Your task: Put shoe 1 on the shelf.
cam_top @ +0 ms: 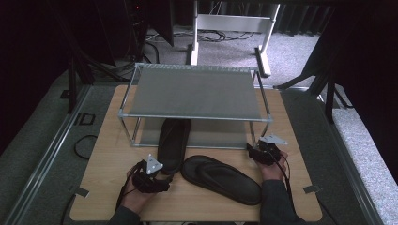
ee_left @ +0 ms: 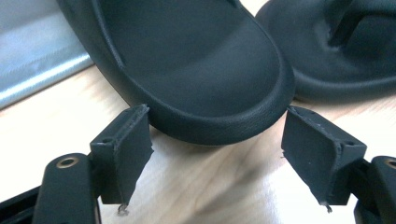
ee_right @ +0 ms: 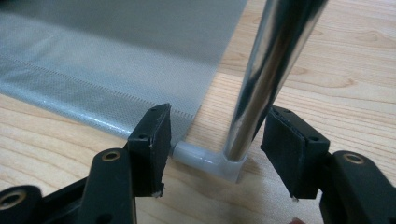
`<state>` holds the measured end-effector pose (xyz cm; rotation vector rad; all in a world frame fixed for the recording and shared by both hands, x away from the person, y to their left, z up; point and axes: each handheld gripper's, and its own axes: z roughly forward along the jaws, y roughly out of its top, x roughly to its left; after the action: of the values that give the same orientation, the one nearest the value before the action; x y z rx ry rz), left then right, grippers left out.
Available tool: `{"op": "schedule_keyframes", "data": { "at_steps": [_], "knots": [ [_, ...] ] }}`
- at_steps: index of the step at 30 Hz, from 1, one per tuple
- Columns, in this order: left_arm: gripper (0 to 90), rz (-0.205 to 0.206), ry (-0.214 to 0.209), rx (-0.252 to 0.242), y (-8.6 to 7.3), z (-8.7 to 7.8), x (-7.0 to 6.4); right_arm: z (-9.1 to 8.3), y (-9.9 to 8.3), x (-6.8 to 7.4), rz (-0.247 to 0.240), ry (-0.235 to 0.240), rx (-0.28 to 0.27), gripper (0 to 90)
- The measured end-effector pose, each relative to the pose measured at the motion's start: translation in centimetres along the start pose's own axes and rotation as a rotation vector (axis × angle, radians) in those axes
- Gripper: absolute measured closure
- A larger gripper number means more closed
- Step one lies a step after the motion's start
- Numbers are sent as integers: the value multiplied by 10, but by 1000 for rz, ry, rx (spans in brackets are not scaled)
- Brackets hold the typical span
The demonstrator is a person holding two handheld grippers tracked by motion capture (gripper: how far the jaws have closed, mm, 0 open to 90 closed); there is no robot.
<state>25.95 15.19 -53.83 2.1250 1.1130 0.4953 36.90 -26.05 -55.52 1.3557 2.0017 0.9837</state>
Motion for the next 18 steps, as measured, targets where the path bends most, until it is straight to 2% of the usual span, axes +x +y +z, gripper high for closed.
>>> {"op": "schedule_keyframes", "data": {
  "at_steps": [4, 8, 12, 18],
  "knots": [
    [266, 10, -15, 5, 7, 9, 9, 0, 0, 0, -1, 0, 0, 417],
    [264, -16, -17, 1, 13, 13, 15, 0, 0, 0, -2, 1, 0, 416],
    [171, -22, -2, 3, 16, 16, 13, 0, 0, 0, -1, 2, 1, 416],
    [114, -34, 0, 17, 21, 26, 13, 0, 0, 0, -3, 1, 0, 416]
  ]
}}
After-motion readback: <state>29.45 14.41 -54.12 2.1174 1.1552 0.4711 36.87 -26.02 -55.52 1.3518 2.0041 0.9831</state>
